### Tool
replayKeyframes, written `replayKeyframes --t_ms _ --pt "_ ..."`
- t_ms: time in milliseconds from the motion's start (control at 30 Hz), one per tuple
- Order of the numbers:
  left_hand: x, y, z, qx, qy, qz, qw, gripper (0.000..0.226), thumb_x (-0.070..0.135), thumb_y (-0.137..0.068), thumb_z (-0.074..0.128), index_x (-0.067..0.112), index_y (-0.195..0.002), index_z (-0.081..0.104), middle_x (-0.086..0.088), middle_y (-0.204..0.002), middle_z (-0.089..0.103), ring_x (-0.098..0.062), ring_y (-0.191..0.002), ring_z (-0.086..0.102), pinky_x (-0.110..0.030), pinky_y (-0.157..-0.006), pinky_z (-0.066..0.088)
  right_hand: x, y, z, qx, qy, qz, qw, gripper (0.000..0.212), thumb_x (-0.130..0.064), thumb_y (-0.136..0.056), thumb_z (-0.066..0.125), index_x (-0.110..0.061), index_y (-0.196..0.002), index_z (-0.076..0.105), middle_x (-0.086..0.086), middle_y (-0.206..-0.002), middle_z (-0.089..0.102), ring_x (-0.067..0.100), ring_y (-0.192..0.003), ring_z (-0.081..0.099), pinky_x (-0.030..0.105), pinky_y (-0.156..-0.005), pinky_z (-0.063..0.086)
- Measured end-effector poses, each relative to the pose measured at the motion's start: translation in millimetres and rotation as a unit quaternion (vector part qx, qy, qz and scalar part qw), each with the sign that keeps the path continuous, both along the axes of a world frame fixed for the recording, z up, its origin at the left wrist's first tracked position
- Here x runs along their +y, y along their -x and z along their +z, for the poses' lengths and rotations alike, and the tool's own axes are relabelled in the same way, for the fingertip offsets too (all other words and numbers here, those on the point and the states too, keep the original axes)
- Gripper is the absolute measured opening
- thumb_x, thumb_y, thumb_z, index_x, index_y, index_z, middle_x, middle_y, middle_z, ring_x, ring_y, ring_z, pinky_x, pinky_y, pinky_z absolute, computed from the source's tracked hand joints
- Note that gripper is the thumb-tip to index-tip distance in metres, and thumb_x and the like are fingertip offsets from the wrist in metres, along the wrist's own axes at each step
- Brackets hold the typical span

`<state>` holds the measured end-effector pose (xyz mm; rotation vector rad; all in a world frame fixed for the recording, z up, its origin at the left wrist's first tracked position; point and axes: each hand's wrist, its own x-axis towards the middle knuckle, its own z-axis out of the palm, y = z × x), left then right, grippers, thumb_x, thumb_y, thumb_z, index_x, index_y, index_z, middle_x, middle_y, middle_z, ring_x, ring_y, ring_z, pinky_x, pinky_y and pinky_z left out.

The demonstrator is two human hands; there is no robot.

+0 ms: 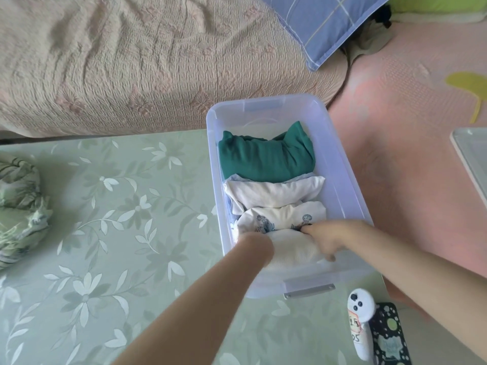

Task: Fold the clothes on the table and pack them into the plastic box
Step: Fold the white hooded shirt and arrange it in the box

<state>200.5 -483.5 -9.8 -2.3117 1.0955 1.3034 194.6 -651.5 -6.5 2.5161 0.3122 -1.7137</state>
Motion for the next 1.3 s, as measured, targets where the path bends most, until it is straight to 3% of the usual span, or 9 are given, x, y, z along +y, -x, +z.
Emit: replayKeyframes --t_ms 67,133,200,433,600,800,1033,1167,1300 --pt "3 -13 6 -0.006 0.031 0.096 0.995 0.050 0.037 -0.087 0.064 0.009 -0.126 0.052 -0.007 -0.125 0.057 -0.028 -0.116 0.054 -0.032 -0.086 0.043 -6 -20 11 0.010 -0.112 -0.129 0.985 0.044 -0.007 -0.080 0.064 -0.019 -0.121 0.055 0.000 -0.121 0.060 0.021 -0.110 0.059 0.032 -0.092 0.049" --pt "9 -24 8 -0.092 0.066 0.181 0.977 0.035 0.028 -0.092 0.056 0.010 -0.122 0.054 -0.007 -0.122 0.056 -0.026 -0.113 0.054 -0.032 -0.084 0.043 -11 -27 11 -0.163 -0.198 -0.204 0.945 0.032 -0.001 -0.083 0.054 -0.025 -0.103 0.062 -0.006 -0.103 0.063 0.013 -0.091 0.060 0.025 -0.076 0.050" --pt "14 -23 10 -0.219 0.096 0.233 0.943 0.037 0.017 -0.091 0.056 0.008 -0.125 0.044 -0.007 -0.123 0.049 -0.024 -0.116 0.049 -0.030 -0.086 0.043 -17 -25 -1 -0.309 -0.173 -0.133 0.926 0.034 -0.003 -0.083 0.059 -0.021 -0.112 0.058 -0.007 -0.114 0.057 0.013 -0.098 0.055 0.029 -0.082 0.048" --pt "11 -17 -6 -0.224 0.064 0.254 0.939 0.045 0.015 -0.090 0.059 0.004 -0.130 0.042 -0.008 -0.124 0.047 -0.020 -0.108 0.056 -0.025 -0.085 0.044 -19 -16 -29 -0.377 -0.040 0.063 0.923 0.048 -0.025 -0.084 0.062 -0.023 -0.130 0.050 -0.005 -0.127 0.058 0.016 -0.120 0.051 0.026 -0.100 0.033" --pt "8 -16 2 -0.220 0.083 0.228 0.945 0.028 -0.002 -0.085 0.055 0.009 -0.111 0.058 -0.005 -0.110 0.062 -0.022 -0.103 0.060 -0.025 -0.075 0.039 -10 -8 -20 -0.393 -0.017 0.032 0.919 0.020 -0.013 -0.084 0.058 -0.027 -0.098 0.064 -0.004 -0.094 0.068 0.020 -0.094 0.060 0.026 -0.067 0.035" --pt "12 -8 11 -0.262 0.075 0.152 0.950 0.033 -0.004 -0.083 0.056 0.012 -0.112 0.057 -0.002 -0.100 0.063 -0.020 -0.097 0.060 -0.026 -0.073 0.039 -15 -3 -17 -0.496 -0.083 0.064 0.862 0.041 0.010 -0.020 0.075 -0.014 -0.046 0.054 -0.002 -0.037 0.048 0.019 -0.034 0.048 0.022 -0.044 0.036" --pt "17 -6 18 -0.228 0.106 0.209 0.945 0.048 0.007 -0.087 0.055 0.009 -0.132 0.040 -0.008 -0.126 0.046 -0.024 -0.121 0.043 -0.032 -0.099 0.036 -12 6 3 -0.381 -0.140 -0.107 0.908 0.042 -0.022 -0.082 0.068 -0.015 -0.122 0.056 0.000 -0.125 0.053 0.021 -0.115 0.050 0.030 -0.097 0.039" --pt "19 36 31 -0.227 0.246 0.195 0.922 0.047 0.024 -0.094 0.050 0.014 -0.138 0.035 -0.005 -0.138 0.036 -0.022 -0.129 0.034 -0.033 -0.106 0.032 -11 35 38 -0.322 -0.140 -0.044 0.935 0.056 -0.041 -0.077 0.071 -0.027 -0.127 0.052 -0.011 -0.125 0.048 0.013 -0.118 0.046 0.032 -0.087 0.045" --pt "15 46 25 -0.199 0.199 0.207 0.937 0.050 0.028 -0.089 0.063 0.016 -0.132 0.038 -0.004 -0.135 0.037 -0.020 -0.122 0.043 -0.031 -0.093 0.042 -8 40 27 -0.283 -0.032 0.078 0.955 0.049 -0.020 -0.081 0.063 -0.021 -0.128 0.050 -0.004 -0.124 0.050 0.018 -0.116 0.050 0.032 -0.081 0.047"
